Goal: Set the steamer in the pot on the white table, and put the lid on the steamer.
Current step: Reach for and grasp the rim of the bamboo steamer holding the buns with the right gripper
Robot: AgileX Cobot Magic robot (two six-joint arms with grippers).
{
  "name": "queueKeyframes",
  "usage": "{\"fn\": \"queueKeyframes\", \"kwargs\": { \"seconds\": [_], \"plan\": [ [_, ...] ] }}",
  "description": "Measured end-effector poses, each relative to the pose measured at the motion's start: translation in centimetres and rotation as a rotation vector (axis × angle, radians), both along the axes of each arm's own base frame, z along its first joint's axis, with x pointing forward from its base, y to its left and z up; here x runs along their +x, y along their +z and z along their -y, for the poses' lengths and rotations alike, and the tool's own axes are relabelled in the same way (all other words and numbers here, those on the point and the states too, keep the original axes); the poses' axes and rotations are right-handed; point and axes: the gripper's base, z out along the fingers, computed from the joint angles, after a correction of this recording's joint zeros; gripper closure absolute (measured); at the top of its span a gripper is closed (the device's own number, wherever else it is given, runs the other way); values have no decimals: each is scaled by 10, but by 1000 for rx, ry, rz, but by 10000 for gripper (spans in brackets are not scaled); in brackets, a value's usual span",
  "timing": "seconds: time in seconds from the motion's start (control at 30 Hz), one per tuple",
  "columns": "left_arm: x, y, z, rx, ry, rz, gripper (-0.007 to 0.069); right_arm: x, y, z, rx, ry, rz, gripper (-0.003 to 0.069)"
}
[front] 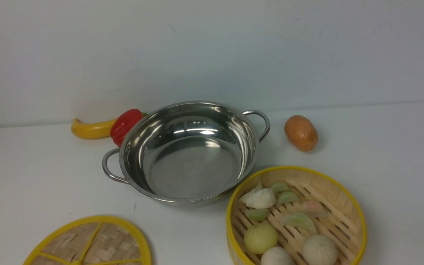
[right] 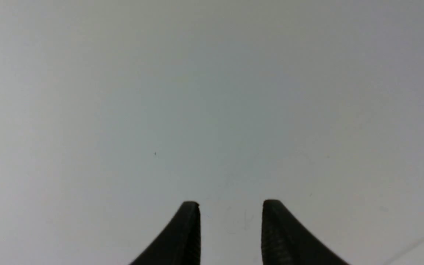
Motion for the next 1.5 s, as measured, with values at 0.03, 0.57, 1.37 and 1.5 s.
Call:
{"fn": "queueKeyframes", "kwargs": {
  "seconds": [0.03, 0.57, 1.37, 1.5],
  "plan": [
    [-1, 2, -1, -3, 13, 25, 384, 0, 0, 0, 32, 9, 4, 410],
    [-10, 49, 5, 213, 7, 82, 384, 8, 97, -15, -218, 146, -69, 410],
    [126, 4, -8, 590, -458, -1468, 384, 219, -26, -101, -970, 506, -1460, 410],
    [129, 3, -6, 584, -471, -1448, 384, 226, -32, -107, -951, 525, -1446, 410]
  ]
}}
